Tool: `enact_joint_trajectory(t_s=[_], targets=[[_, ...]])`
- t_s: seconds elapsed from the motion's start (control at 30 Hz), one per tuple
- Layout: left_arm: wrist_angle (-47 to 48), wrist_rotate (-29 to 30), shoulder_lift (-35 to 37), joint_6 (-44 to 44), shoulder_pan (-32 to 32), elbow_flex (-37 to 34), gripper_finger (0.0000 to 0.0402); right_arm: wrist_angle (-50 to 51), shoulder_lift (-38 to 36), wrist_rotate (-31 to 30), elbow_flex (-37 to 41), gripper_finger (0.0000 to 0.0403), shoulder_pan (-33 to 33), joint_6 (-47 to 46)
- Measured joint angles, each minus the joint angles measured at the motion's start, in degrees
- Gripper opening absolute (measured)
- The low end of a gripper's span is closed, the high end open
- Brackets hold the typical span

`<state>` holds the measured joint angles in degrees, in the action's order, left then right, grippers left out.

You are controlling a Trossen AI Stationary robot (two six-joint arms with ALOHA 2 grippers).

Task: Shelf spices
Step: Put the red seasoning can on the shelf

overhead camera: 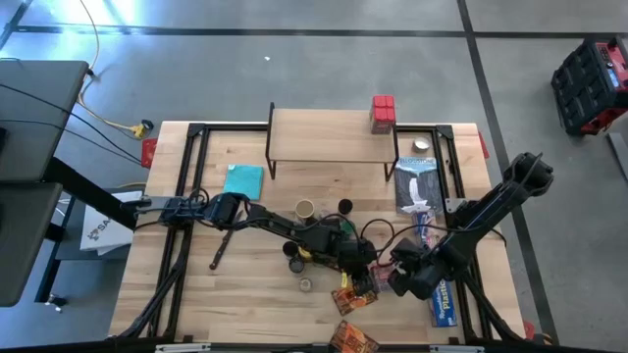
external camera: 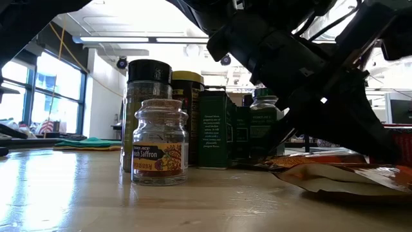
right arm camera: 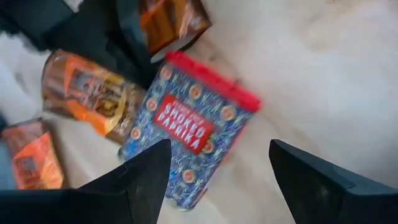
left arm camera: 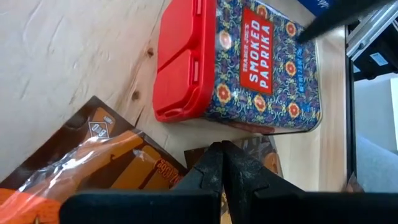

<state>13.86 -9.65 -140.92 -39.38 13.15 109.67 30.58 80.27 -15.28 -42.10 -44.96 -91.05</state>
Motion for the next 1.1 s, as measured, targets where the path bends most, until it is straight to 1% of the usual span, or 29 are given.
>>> enact_joint_trajectory(t_s=[0.13,0.23,0.37,0.47,0.7,0.83,0.9,1.0,1.1], targets=[[-0.1,0.2,0.0,0.0,0.0,0.0,0.0,-11.8,0.0,0.5,5.1,0.0268,0.0,0.0],[0.0,1.0,0.0,0.0,-0.1,0.0,0.0,-16.9,0.1,-1.0,7.8,0.0268,0.0,0.0],[0.2,0.8,0.0,0.0,-0.2,0.0,0.0,-18.8,0.2,-3.7,8.3,0.0268,0.0,1.5],[0.2,0.7,0.0,0.0,-0.4,0.0,0.0,-20.6,0.6,-3.8,8.8,0.0268,0.4,3.7],[-0.4,1.2,0.0,2.1,-0.1,0.0,0.0,-20.4,0.5,-4.3,7.8,0.0268,0.3,8.3],[1.3,3.9,0.3,4.4,0.5,0.4,0.0,-16.5,0.5,-5.5,4.1,0.0268,-0.3,12.1],[2.7,6.6,0.5,6.5,0.9,1.1,0.0,-13.1,0.4,-6.0,1.8,0.0268,-0.3,13.6],[4.1,12.4,1.3,10.5,1.6,1.5,0.0,-8.2,0.4,-7.4,-1.0,0.0268,-1.1,15.7],[4.7,16.4,2.2,14.0,2.5,1.5,0.0,-6.3,0.3,-9.1,-2.5,0.0268,-2.1,17.7]])
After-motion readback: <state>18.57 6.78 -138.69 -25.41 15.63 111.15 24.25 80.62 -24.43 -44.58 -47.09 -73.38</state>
